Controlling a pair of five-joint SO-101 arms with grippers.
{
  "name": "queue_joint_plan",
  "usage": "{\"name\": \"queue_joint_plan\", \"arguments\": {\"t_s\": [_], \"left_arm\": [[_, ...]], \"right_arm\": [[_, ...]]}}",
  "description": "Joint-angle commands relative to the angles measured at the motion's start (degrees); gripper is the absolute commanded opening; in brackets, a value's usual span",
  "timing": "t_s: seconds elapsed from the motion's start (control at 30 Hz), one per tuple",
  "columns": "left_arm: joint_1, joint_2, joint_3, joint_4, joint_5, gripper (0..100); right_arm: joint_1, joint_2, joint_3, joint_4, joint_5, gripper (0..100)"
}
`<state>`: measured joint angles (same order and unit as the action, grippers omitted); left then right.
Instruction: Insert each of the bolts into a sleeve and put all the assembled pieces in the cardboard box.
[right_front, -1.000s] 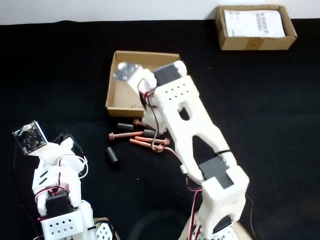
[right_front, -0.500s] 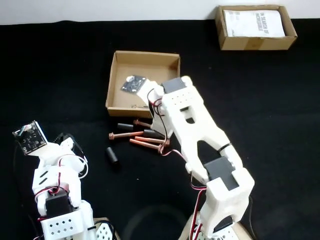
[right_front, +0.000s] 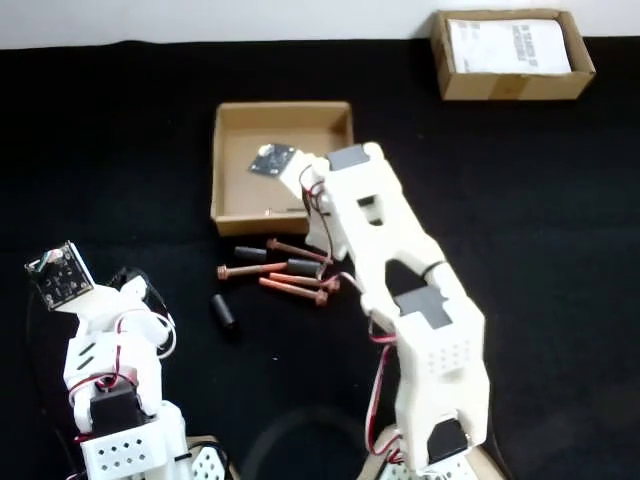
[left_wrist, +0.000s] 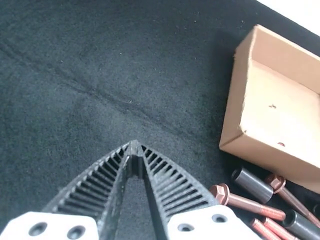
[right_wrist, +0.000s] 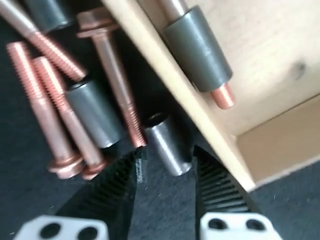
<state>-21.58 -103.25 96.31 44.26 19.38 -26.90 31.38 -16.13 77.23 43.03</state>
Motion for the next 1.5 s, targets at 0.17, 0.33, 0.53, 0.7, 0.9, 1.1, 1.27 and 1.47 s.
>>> {"name": "queue_joint_plan", "arguments": {"t_s": [0.17, 0.33, 0.53, 0.7, 0.9, 1.1, 1.27, 1.47], "left_arm": [[-0.92, -0.75, 0.84, 0.26, 0.26, 3], [-0.92, -0.75, 0.84, 0.35, 0.26, 3], [-0.92, -0.75, 0.84, 0.35, 0.35, 3], [-0.66, -0.75, 0.84, 0.35, 0.53, 3], [1.71, -0.75, 0.84, 2.46, 0.53, 2], [9.54, -0.31, -1.80, 6.59, 2.99, 3], [16.31, 0.22, -9.54, 11.87, 2.81, 3], [18.24, 16.31, -19.03, 11.69, 1.67, 3]], "right_arm": [[1.27, 6.90, -6.81, -0.22, 0.97, 13.4], [1.19, 9.27, -6.46, -0.22, 0.79, 10.8], [1.36, 9.63, -6.90, 3.65, 0.62, 0.5], [2.07, 9.54, -16.48, 12.53, -5.89, 0.7], [3.30, 9.45, -40.13, 24.04, -14.51, 0.7], [5.41, 5.14, -43.74, 23.96, -23.12, 0.7], [5.05, -6.73, -30.81, 23.96, -26.02, 0.7], [3.21, -25.89, -9.98, 23.60, -27.69, 0.7]]}}
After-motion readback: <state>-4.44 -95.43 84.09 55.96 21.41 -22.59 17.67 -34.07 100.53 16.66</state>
